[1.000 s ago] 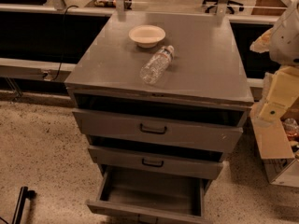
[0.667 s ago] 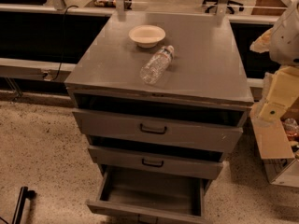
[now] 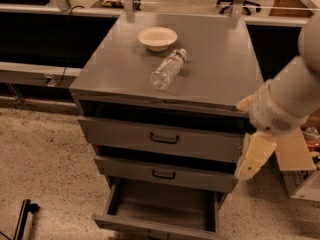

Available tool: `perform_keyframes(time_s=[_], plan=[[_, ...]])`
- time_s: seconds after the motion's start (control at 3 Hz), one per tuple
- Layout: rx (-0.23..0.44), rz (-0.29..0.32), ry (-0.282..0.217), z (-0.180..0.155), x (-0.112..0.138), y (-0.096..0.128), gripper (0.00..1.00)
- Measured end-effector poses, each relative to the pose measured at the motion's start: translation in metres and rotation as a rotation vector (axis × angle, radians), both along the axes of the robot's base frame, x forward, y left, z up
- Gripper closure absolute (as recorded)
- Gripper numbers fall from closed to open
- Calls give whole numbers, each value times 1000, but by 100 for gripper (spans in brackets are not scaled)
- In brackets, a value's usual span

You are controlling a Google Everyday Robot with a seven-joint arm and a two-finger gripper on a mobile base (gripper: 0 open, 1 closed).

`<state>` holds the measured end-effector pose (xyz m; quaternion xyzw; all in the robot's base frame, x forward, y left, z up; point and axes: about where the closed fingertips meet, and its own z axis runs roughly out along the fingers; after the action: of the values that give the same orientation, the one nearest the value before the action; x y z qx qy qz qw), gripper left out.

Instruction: Close bottom drawer

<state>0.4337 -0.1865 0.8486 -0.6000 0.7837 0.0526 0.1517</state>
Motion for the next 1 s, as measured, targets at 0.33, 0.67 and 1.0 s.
perform_keyframes(time_s=[0.33, 0.67, 1.0], plan=[[5, -6, 3, -33, -3, 6, 0], [4, -6, 3, -33, -3, 6, 0], [73, -8, 4, -68, 2, 18, 0]])
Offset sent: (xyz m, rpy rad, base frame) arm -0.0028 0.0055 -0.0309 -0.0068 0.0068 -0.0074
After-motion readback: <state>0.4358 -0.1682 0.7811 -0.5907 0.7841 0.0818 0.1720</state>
